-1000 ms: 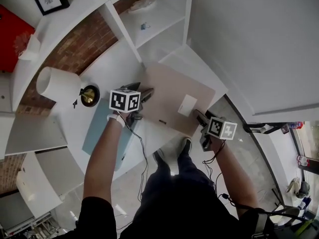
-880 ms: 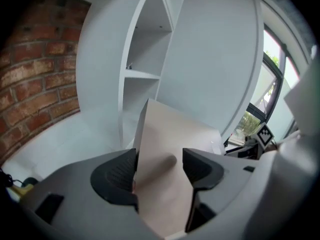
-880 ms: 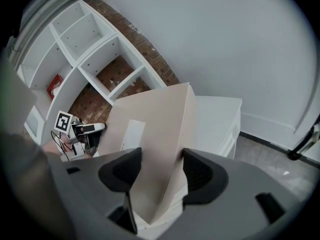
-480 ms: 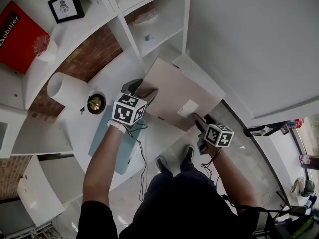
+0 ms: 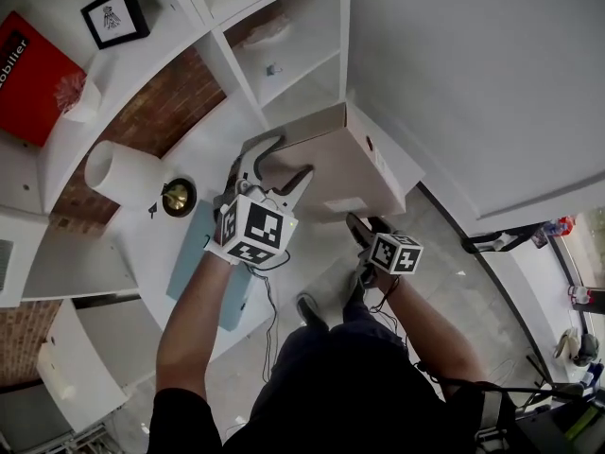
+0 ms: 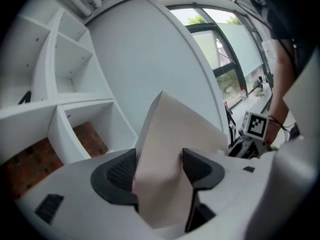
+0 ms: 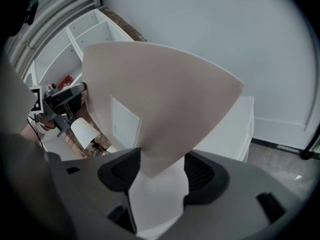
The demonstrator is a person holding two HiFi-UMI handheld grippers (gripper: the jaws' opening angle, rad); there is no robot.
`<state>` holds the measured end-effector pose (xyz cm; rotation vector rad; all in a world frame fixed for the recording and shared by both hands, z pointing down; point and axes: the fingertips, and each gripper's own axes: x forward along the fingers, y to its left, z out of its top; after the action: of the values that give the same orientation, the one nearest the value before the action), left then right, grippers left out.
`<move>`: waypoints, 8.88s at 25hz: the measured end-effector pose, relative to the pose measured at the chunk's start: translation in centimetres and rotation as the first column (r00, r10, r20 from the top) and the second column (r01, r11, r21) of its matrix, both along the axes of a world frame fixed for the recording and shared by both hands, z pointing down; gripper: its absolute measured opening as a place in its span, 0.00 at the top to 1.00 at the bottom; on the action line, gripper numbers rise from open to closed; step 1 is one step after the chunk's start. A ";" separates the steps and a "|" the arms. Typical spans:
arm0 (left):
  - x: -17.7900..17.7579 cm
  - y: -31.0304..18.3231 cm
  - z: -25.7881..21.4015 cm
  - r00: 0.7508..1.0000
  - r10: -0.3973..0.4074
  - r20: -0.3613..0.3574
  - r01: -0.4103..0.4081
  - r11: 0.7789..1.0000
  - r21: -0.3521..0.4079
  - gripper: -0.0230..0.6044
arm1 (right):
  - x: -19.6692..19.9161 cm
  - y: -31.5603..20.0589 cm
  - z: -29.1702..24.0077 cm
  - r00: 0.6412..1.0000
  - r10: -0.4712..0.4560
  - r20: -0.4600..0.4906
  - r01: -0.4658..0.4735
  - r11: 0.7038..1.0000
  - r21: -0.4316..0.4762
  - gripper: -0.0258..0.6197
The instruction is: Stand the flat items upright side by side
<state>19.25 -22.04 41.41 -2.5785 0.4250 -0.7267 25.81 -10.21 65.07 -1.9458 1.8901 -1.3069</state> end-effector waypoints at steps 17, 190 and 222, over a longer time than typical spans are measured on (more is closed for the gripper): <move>2.5 7.3 0.6 0.981 0.172 0.094 -0.193 0.931 0.309 0.51 | -4.3 3.1 4.5 0.974 -0.137 0.178 0.174 0.961 -0.213 0.54; -24.3 -2.2 1.5 0.693 -0.607 -0.389 0.278 0.723 -0.632 0.71 | -16.1 -16.5 -22.1 0.742 -0.089 -0.664 0.324 0.915 0.239 0.73; -43.2 14.8 13.9 0.140 -0.983 -0.122 0.645 0.184 -0.742 0.74 | -26.9 -12.2 -4.8 0.563 -0.701 -0.438 0.754 0.653 -0.076 0.70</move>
<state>-23.99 -7.25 55.33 -2.7755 2.5172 -0.2396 -1.10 -22.39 60.27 -1.4776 3.1571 -0.8428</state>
